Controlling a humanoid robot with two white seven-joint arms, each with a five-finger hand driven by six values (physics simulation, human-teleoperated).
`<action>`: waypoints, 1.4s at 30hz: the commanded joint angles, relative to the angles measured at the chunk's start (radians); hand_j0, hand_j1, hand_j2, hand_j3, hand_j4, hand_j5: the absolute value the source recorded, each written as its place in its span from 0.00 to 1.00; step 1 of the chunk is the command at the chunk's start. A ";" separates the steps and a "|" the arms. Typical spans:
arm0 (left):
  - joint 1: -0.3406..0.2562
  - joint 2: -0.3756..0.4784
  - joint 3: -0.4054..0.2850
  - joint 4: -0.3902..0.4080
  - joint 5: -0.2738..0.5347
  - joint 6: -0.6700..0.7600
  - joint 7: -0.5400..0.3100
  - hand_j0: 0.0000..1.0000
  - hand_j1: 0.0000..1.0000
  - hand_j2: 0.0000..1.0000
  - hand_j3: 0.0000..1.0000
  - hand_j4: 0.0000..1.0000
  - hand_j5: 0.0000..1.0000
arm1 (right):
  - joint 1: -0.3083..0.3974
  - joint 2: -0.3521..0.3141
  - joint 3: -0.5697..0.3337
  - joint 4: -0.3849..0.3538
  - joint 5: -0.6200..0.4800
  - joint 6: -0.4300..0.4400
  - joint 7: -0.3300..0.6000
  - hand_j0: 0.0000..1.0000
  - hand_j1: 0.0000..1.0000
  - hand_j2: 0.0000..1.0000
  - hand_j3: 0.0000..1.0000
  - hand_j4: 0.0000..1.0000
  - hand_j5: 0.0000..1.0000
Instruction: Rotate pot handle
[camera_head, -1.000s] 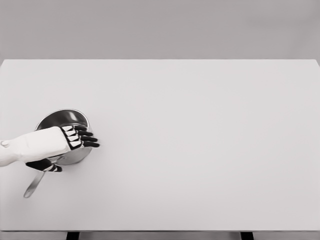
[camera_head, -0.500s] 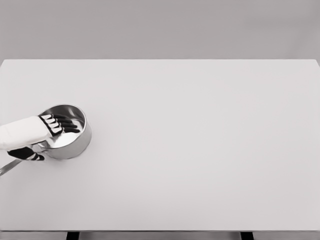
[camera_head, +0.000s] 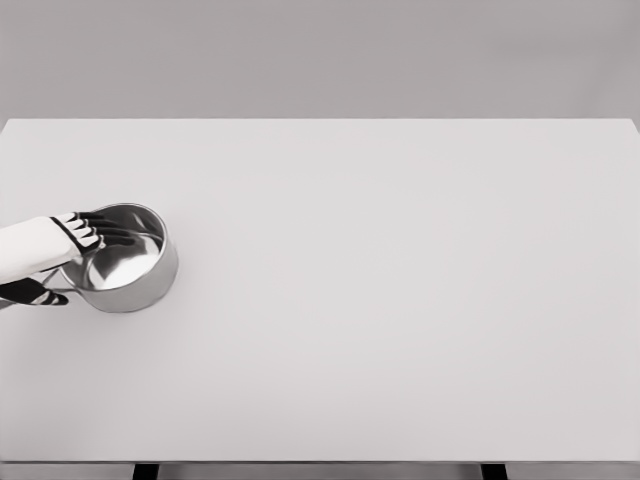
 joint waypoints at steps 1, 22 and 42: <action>0.000 0.014 0.001 0.002 0.007 0.001 0.001 1.00 1.00 1.00 1.00 1.00 1.00 | 0.000 0.000 0.001 0.000 -0.001 0.000 0.000 1.00 1.00 1.00 1.00 1.00 1.00; 0.000 0.022 0.049 0.130 0.001 0.001 0.056 1.00 1.00 1.00 1.00 1.00 1.00 | 0.000 0.000 0.000 0.000 -0.001 0.000 0.000 1.00 1.00 1.00 1.00 1.00 1.00; -0.005 0.054 0.086 0.200 -0.002 0.001 0.054 1.00 1.00 1.00 1.00 1.00 1.00 | 0.000 0.000 0.000 0.000 -0.001 0.000 0.000 1.00 1.00 1.00 1.00 1.00 1.00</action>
